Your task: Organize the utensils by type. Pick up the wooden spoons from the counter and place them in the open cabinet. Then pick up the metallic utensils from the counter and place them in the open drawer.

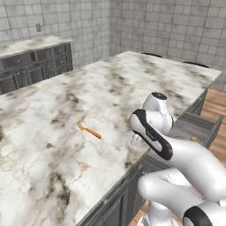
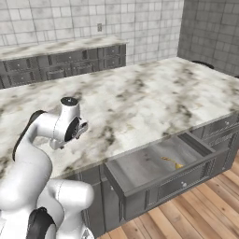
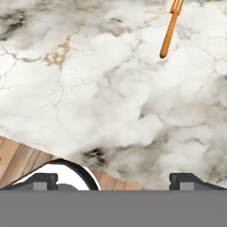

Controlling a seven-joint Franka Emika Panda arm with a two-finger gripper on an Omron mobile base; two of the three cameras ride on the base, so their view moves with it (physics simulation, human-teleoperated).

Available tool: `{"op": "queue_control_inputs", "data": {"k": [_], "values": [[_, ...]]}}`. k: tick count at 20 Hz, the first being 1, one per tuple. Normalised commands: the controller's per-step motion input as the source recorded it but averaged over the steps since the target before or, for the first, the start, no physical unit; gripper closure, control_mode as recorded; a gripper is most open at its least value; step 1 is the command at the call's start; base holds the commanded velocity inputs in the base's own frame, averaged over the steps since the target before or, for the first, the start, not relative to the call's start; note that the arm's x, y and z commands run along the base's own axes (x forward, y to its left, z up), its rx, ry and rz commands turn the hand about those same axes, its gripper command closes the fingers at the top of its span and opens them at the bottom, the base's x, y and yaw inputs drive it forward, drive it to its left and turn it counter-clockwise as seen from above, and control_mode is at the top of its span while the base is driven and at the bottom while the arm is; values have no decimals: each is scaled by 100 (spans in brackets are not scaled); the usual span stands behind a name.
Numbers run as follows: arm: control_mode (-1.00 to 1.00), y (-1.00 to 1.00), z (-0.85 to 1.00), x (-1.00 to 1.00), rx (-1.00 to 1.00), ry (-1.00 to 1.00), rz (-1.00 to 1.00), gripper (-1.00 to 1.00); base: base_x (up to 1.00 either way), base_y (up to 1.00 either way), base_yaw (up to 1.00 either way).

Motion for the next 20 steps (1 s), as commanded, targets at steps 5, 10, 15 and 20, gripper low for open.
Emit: {"op": "queue_control_inputs", "data": {"k": [5,10,15,20], "values": [[-100,82,1,17,-1,-1,-8,-100,0,0,0],[-100,50,15,29,-1,0,0,-100,0,0,0],[-100,39,16,36,0,0,0,-100,0,0,0],[-100,42,0,35,0,-4,0,-100,0,0,0]]}}
